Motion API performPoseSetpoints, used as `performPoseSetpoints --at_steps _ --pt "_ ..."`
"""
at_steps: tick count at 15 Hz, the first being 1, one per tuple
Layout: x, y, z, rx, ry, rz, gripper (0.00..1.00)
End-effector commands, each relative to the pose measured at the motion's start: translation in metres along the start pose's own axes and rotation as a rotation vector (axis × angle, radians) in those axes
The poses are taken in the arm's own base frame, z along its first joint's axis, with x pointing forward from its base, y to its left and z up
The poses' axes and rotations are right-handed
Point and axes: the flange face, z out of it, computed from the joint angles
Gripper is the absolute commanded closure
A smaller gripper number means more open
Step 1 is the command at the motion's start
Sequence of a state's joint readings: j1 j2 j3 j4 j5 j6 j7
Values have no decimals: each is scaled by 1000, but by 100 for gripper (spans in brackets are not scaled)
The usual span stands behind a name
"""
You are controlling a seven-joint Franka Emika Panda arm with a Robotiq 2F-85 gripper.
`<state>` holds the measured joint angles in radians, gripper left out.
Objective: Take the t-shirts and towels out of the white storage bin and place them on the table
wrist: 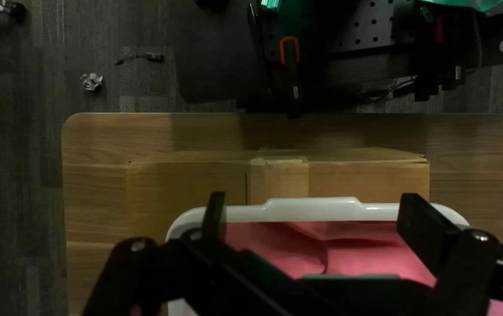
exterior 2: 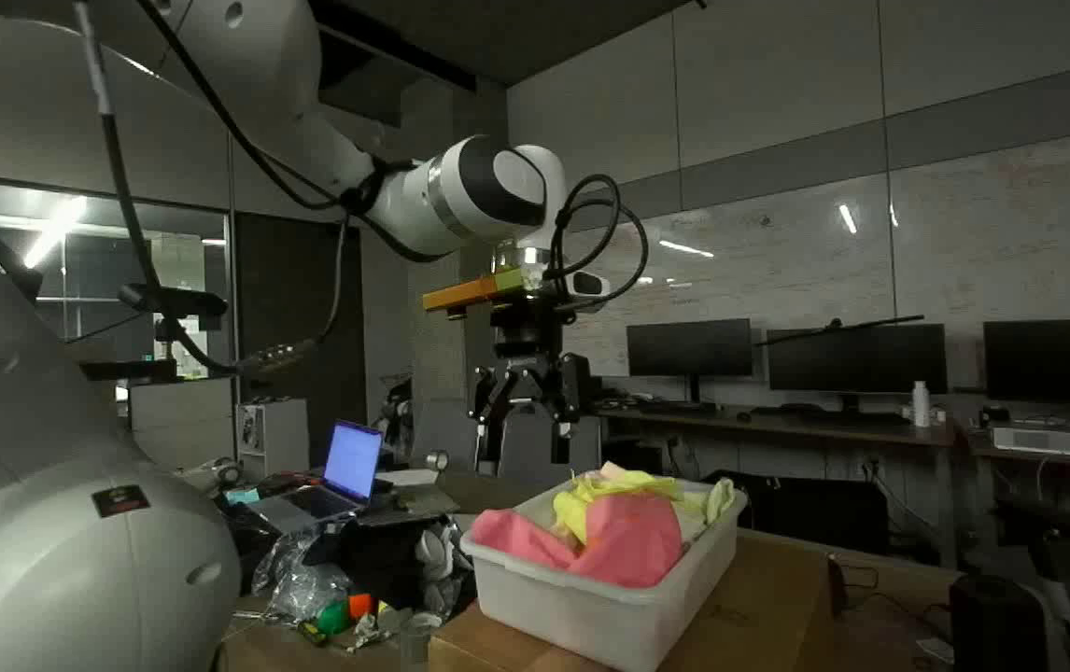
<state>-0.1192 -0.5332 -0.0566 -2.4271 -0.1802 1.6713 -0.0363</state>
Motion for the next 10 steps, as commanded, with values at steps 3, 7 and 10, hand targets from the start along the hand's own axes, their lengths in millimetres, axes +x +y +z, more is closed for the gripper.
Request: performPoseSetpoints --at_steps 3,7,10 --pt "0 1 -6 0 12 2 0" --pt "17 -4 -11 6 82 -9 0" --pt "36 -11 -15 -2 175 -37 0"
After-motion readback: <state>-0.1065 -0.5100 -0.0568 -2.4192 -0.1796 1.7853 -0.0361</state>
